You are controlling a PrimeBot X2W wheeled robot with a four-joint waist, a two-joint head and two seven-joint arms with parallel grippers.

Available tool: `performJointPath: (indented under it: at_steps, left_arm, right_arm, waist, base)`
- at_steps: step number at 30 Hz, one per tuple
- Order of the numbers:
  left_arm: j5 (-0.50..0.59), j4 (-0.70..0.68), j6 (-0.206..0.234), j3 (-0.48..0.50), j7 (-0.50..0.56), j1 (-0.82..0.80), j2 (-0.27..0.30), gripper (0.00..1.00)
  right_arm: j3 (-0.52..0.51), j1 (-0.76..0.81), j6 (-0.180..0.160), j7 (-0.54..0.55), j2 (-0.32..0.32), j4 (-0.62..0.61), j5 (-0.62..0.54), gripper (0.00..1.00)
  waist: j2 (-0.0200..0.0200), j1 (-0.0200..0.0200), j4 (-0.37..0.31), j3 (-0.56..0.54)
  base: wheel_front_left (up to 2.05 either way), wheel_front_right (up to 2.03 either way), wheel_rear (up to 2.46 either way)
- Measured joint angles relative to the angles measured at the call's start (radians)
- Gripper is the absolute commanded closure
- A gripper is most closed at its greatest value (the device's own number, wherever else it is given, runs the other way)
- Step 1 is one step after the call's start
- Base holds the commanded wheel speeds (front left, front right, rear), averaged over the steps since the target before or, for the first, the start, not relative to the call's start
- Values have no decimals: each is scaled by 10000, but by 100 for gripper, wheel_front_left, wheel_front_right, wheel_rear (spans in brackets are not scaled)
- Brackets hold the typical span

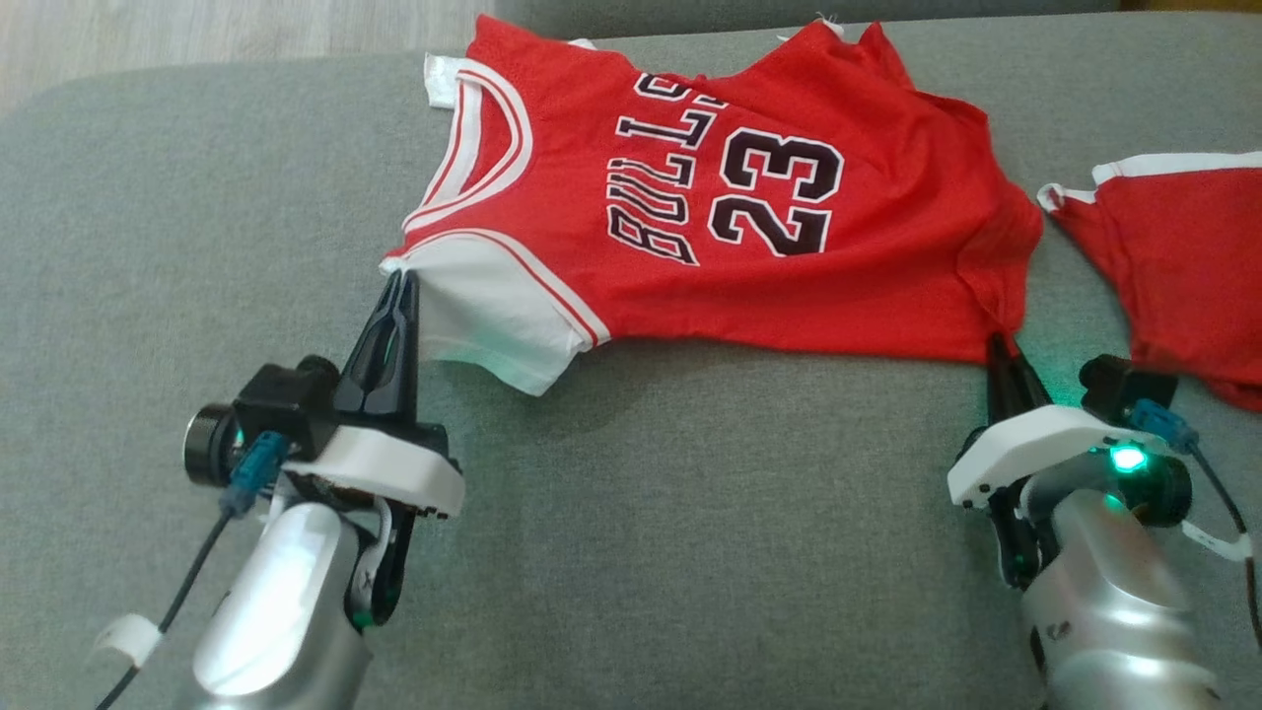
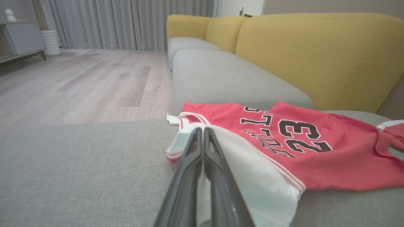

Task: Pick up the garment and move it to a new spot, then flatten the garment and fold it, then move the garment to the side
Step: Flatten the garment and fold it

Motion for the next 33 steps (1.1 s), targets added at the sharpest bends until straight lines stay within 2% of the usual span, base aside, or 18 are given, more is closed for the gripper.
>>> performJointPath:
  at_steps: [7, 9, 15, 21, 26, 33]
  left_arm:
    - [-499, 234, -8, 245, 94, 129, 153, 100]
    - [-780, 167, -107, 426, 207, 156, 234, 100]
    - [-1507, -334, -359, 846, 792, -138, 360, 100]
    - [-2512, -662, -529, 1342, 1745, -2104, 234, 100]
    - [-2552, -809, -230, 2000, 1649, -4242, 268, 100]
    - [-2754, -2943, 299, 2460, 1894, -4255, 422, 100]
  right_arm:
    - [700, 4, 0, -174, -2, -548, 1212, 100]
    - [1208, 6, 0, -178, 0, -1289, 1965, 100]
    - [1718, -4, 0, -73, 2, -3072, 2688, 100]
    - [1939, -534, 0, 989, -167, -5085, 3292, 100]
    - [2098, -1433, 0, 1588, -784, -6840, 3340, 100]
    - [2173, -1284, 0, 2679, -1243, -9146, 3114, 100]
  waist:
    - [0, 0, -124, -343]
    - [0, 0, -176, -576]
    - [0, 0, -272, -1123]
    - [0, -1, -251, -1742]
    - [0, -2, -301, -2281]
    - [0, -2, -408, -2485]
  base:
    - [0, 0, 0]
    - [0, 0, 0]
    - [0, 0, 0]
    - [0, 0, 0]
    - [0, 0, 0]
    - [0, 0, 0]
